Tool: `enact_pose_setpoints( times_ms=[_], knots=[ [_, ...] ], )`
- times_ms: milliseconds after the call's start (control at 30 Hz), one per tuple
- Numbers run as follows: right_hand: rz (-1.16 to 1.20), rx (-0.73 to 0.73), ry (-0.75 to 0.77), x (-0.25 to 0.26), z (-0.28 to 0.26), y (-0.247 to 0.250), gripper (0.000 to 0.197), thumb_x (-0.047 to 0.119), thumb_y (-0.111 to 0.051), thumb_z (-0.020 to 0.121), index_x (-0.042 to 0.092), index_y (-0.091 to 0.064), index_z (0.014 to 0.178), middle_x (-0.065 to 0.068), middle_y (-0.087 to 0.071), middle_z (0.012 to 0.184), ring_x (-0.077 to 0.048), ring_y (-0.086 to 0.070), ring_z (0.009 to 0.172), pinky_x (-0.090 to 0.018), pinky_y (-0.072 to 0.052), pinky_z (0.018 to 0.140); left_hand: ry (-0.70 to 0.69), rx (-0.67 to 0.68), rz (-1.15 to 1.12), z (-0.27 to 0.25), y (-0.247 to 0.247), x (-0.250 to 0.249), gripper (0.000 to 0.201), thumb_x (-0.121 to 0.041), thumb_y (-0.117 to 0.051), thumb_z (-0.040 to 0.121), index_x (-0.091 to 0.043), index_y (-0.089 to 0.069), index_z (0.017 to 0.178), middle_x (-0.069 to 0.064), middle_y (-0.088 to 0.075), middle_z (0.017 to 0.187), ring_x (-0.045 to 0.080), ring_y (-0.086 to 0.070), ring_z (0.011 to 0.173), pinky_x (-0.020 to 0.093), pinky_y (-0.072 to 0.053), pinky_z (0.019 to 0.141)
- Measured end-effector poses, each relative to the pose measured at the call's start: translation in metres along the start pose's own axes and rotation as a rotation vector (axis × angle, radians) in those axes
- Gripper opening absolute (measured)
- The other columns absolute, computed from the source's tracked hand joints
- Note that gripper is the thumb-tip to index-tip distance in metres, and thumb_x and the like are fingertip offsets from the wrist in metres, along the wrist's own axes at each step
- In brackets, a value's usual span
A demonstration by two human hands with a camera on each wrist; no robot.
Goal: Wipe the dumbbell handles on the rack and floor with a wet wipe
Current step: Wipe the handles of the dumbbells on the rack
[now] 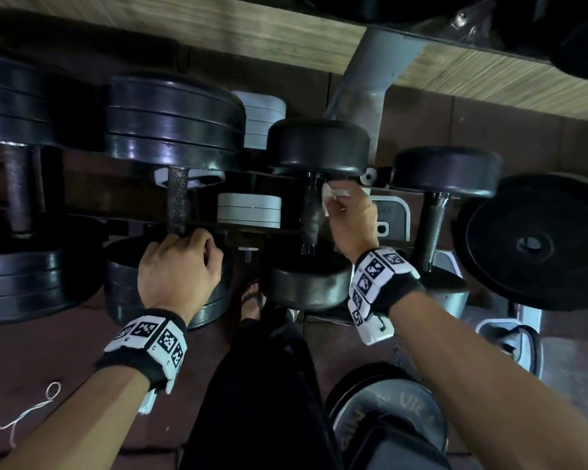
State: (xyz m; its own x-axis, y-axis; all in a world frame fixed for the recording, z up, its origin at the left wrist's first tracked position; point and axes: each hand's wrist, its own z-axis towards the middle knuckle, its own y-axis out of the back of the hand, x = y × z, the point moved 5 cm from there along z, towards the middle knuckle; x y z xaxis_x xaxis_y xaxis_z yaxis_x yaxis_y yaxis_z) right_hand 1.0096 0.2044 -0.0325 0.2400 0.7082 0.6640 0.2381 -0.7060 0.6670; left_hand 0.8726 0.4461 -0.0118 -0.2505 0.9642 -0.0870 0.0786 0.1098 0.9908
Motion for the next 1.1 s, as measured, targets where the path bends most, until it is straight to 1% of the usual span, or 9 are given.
enact_pose_setpoints(
  times_ms=[100,200,267,500,633,767,867,967,1100],
  knots=[
    [0.006,0.066,-0.001,-0.013,-0.032,-0.009,0.026,0.003,-0.062,0.094,0.01,-0.067,0.118,-0.01,-0.076,0.104,-0.018,-0.071,0.093,0.001,-0.04,0.066,0.002,-0.009,0.003,0.0,0.002,-0.001,0.02,-0.027,-0.056,0.087,-0.014,-0.066,0.077,0.006,-0.055,0.055,0.029,-0.055,0.055,0.037,-0.041,0.059],
    [-0.003,0.197,-0.009,-0.034,-0.057,-0.011,0.021,0.005,-0.065,0.093,0.011,-0.071,0.113,-0.003,-0.077,0.104,-0.014,-0.073,0.095,-0.021,-0.057,0.083,-0.01,-0.006,0.01,0.0,0.002,-0.001,0.02,-0.026,-0.056,0.088,-0.013,-0.066,0.077,0.006,-0.055,0.055,0.028,-0.054,0.054,0.035,-0.041,0.057],
    [-0.023,0.222,0.033,-0.031,-0.055,-0.004,0.023,0.006,-0.065,0.094,0.014,-0.071,0.114,0.001,-0.076,0.107,-0.01,-0.071,0.095,-0.021,-0.057,0.083,-0.003,-0.002,0.008,0.001,0.002,-0.001,0.021,-0.027,-0.054,0.088,-0.014,-0.066,0.077,0.006,-0.055,0.055,0.028,-0.055,0.054,0.035,-0.041,0.057],
    [-0.067,-0.103,0.221,0.009,-0.007,0.0,0.012,0.013,-0.069,0.093,0.007,-0.074,0.102,-0.011,-0.076,0.084,-0.028,-0.072,0.075,-0.029,-0.053,0.071,-0.001,-0.005,-0.014,0.001,0.002,-0.001,0.02,-0.026,-0.054,0.087,-0.015,-0.065,0.074,0.006,-0.055,0.055,0.029,-0.055,0.054,0.036,-0.042,0.056],
    [-0.141,0.043,0.266,-0.001,-0.043,-0.008,0.024,-0.002,-0.069,0.088,0.008,-0.075,0.108,-0.012,-0.077,0.094,-0.029,-0.075,0.081,-0.03,-0.059,0.08,-0.014,-0.027,-0.009,0.001,0.005,-0.003,0.018,-0.024,-0.057,0.085,-0.013,-0.065,0.072,0.007,-0.055,0.053,0.029,-0.053,0.051,0.035,-0.042,0.054],
    [-0.192,0.25,0.171,-0.016,-0.056,-0.006,0.021,0.012,-0.068,0.093,0.016,-0.075,0.112,-0.009,-0.077,0.103,-0.029,-0.074,0.091,-0.043,-0.061,0.082,-0.01,-0.015,-0.009,0.001,0.005,-0.003,0.019,-0.024,-0.058,0.085,-0.013,-0.065,0.072,0.007,-0.055,0.054,0.03,-0.054,0.052,0.035,-0.043,0.054],
    [-0.176,0.111,0.252,0.006,-0.033,0.007,0.017,0.012,-0.067,0.094,0.011,-0.073,0.11,-0.012,-0.076,0.09,-0.029,-0.073,0.075,-0.029,-0.058,0.069,-0.003,-0.019,-0.017,0.002,0.004,-0.003,0.018,-0.024,-0.057,0.085,-0.014,-0.065,0.072,0.007,-0.055,0.053,0.03,-0.055,0.052,0.035,-0.043,0.054],
    [-0.153,-0.069,0.325,0.029,-0.003,0.009,0.014,0.017,-0.067,0.094,0.009,-0.074,0.103,-0.015,-0.074,0.082,-0.035,-0.071,0.074,-0.038,-0.056,0.066,0.004,-0.004,-0.013,0.001,0.002,-0.002,0.022,-0.026,-0.053,0.087,-0.015,-0.065,0.073,0.006,-0.055,0.053,0.029,-0.055,0.053,0.035,-0.042,0.055],
    [-0.159,0.194,0.311,0.012,-0.017,-0.016,0.02,0.006,-0.067,0.09,0.012,-0.074,0.107,-0.011,-0.076,0.098,-0.027,-0.072,0.085,-0.041,-0.059,0.079,0.02,-0.014,-0.023,0.001,0.003,-0.001,0.021,-0.026,-0.054,0.086,-0.015,-0.065,0.072,0.006,-0.055,0.054,0.029,-0.055,0.052,0.035,-0.042,0.055]
  ],
)
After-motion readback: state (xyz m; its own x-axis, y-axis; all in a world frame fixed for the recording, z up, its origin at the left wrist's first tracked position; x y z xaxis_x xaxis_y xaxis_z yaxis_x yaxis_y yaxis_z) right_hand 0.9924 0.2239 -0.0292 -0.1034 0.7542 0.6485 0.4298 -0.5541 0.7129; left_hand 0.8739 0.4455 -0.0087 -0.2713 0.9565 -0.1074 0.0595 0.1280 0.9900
